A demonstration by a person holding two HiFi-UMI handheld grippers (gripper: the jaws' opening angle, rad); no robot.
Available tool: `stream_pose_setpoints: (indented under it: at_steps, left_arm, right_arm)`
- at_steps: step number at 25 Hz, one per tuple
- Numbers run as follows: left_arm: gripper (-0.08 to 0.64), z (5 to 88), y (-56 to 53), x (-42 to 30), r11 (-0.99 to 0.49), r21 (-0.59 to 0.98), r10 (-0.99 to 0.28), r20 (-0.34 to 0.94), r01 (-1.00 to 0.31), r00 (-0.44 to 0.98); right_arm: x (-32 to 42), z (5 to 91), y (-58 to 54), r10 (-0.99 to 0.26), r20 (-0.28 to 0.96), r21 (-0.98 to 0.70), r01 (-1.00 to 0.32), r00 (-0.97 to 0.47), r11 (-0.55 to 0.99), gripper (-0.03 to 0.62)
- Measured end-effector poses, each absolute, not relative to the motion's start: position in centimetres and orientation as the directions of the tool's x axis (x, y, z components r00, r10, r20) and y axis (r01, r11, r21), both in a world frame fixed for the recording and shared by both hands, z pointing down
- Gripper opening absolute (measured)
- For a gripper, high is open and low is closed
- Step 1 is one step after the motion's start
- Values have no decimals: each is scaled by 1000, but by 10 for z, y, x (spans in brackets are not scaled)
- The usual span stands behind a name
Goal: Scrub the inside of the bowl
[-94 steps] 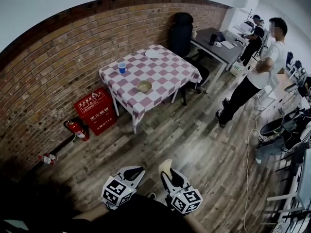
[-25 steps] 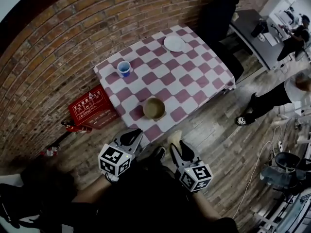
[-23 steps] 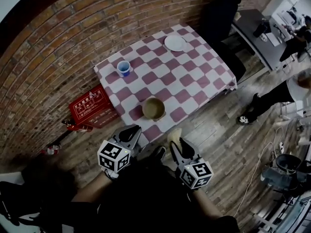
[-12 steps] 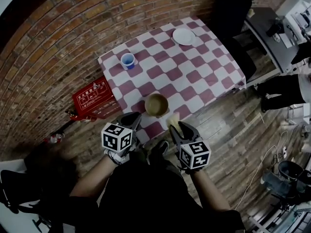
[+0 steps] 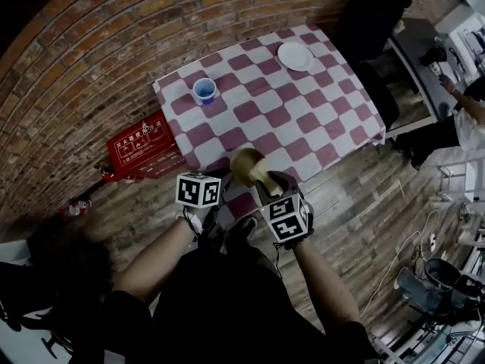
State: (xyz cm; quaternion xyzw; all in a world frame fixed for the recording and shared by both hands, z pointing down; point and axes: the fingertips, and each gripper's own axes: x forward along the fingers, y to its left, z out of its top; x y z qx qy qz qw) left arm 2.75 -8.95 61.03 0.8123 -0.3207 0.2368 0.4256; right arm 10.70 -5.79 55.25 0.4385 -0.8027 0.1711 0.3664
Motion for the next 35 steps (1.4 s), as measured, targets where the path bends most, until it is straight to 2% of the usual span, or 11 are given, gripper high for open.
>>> stream_pose_setpoints:
  at_steps: [2,8,12,16,21,25,29,35]
  left_arm:
    - [114,617,-94,32,-387,577,-307,654,-719,691]
    - [115,634,-98,42,-295,650,-250,655,-700,713]
    - [37,639,-101,35,-299,608,-240,699,-736,674]
    - [31,630,-106,30,-393,510,-263,735,-765,625]
    - [31,621,-113,27,-431,462,-297,738,-775,605]
    - [31,619,-109,30,-470,435,-293,744,-768,601]
    - [32,622,-99,34,-468,449,-267,750,-762,606]
    - [32,628,-88,32,-374,525,-214,754,-765,622]
  right_arm:
    - [103,551,-70,-590,747,148,-788,-307,597,155]
    - [90,562,-88,-580,785,352,-615,-218,706,155]
    - [88,577,-91,-557,815,424,-493,-158,760,154]
    - [82,589,-83,-519,842,407,-460,-145,789,155]
    - [73,595,-65,-466,864,277,-593,-190,756,155]
    - [63,602,-48,-434,876,227,-614,-210,756,153]
    - [56,606,-48,-426,885,272,-535,-187,800,155]
    - [71,611,-61,-417,904,362,-351,-95,863,155]
